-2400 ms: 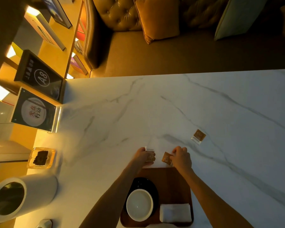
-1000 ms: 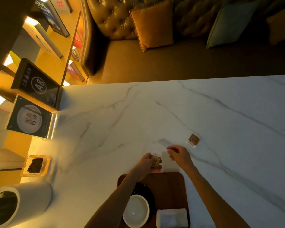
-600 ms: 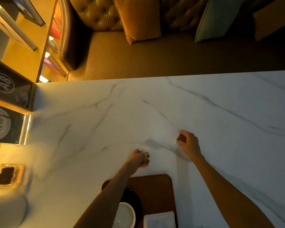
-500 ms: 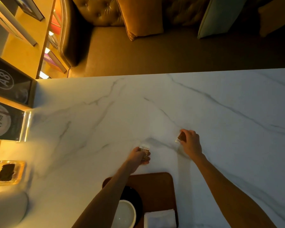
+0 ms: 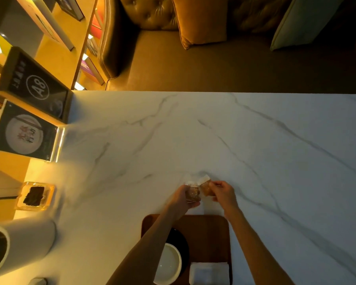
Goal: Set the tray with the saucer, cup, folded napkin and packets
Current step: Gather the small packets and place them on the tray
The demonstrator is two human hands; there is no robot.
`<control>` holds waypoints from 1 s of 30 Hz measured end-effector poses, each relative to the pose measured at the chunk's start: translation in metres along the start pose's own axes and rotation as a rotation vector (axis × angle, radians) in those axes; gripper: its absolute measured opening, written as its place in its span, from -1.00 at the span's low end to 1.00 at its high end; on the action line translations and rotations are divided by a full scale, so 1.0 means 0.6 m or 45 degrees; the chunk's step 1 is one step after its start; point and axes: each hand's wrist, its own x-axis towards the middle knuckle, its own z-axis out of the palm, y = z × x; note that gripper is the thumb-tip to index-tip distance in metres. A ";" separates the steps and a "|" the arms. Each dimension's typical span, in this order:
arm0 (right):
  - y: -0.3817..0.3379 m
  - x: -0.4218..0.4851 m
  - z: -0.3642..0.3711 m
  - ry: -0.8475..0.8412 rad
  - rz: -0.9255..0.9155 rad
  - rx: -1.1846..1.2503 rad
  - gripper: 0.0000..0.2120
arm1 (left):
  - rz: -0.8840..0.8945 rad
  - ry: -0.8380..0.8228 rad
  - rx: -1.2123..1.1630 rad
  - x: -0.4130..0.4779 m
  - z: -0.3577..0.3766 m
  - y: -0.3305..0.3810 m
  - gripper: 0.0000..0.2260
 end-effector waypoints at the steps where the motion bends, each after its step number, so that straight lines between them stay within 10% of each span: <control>1: 0.003 -0.013 0.020 -0.016 0.023 0.089 -0.93 | 0.015 -0.004 -0.027 -0.005 -0.003 -0.002 -0.60; 14: 0.020 -0.075 0.114 -0.096 0.072 0.159 -0.79 | 0.173 0.082 -0.003 -0.053 -0.020 -0.016 -0.69; 20: 0.002 -0.060 0.109 -0.135 -0.323 -0.085 -0.78 | 0.313 0.028 -0.152 -0.049 -0.025 0.003 -0.72; 30: -0.063 0.029 0.082 -0.070 -0.936 -0.740 -0.79 | 0.986 0.487 1.276 0.017 -0.073 0.068 -0.73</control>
